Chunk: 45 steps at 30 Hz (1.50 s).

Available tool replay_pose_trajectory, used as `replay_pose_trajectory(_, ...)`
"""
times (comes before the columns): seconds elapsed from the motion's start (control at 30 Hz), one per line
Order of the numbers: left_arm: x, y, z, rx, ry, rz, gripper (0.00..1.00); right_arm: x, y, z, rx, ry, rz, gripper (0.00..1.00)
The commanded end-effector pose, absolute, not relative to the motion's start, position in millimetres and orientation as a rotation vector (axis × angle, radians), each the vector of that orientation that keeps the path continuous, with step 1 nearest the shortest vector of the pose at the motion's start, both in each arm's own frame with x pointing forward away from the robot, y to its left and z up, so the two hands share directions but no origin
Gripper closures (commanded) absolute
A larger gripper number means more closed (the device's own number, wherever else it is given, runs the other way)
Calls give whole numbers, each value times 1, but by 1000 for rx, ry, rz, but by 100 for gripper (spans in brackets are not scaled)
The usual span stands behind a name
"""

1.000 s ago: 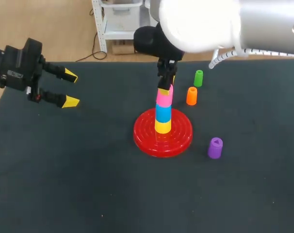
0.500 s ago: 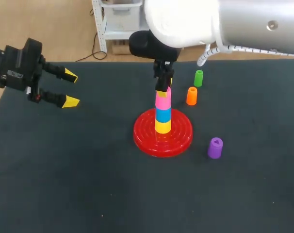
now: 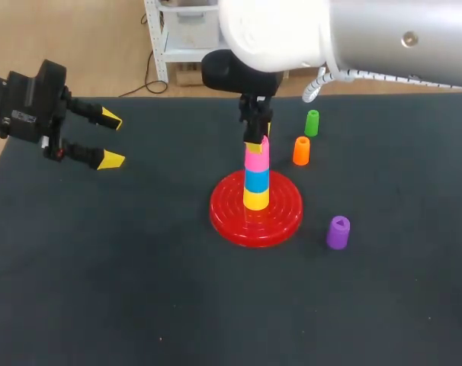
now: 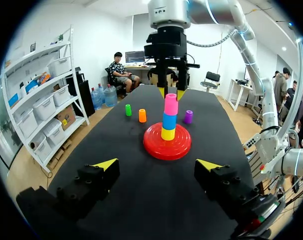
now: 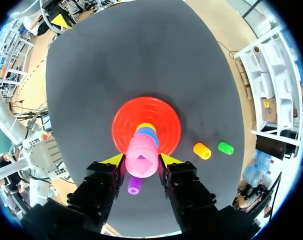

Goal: Pick up and stack the cylinders on the red base in this order: pink,purple,orange,green

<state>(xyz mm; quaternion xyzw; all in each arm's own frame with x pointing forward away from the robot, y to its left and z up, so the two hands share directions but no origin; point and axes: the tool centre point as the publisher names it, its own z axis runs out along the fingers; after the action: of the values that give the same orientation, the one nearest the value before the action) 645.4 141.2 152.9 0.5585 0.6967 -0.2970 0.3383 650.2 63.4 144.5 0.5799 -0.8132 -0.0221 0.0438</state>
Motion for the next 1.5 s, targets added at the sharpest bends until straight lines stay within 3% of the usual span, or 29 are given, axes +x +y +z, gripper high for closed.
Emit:
replay_pose_trajectory(0.03, 645, 142, 152, 1453, 1811, -772, 0, 649, 61, 142, 1773, -2494, -68, 100)
replay_pose_trajectory(1.0, 645, 142, 152, 1453, 1811, -772, 0, 649, 65, 117, 1739, -2432, -52, 100)
replay_pose_trajectory(1.07, 645, 142, 152, 1453, 1811, -772, 0, 649, 64, 122, 1744, -2443, -56, 76)
replay_pose_trajectory(1.1, 645, 142, 152, 1453, 1811, -772, 0, 648, 63, 124, 1747, -2448, -58, 47)
replay_pose_trajectory(1.13, 645, 142, 152, 1453, 1811, -772, 0, 648, 63, 126, 1750, -2454, -60, 0)
replay_pose_trajectory(1.5, 645, 142, 152, 1453, 1811, -772, 0, 652, 53, 161, 1744, -2588, -91, 0)
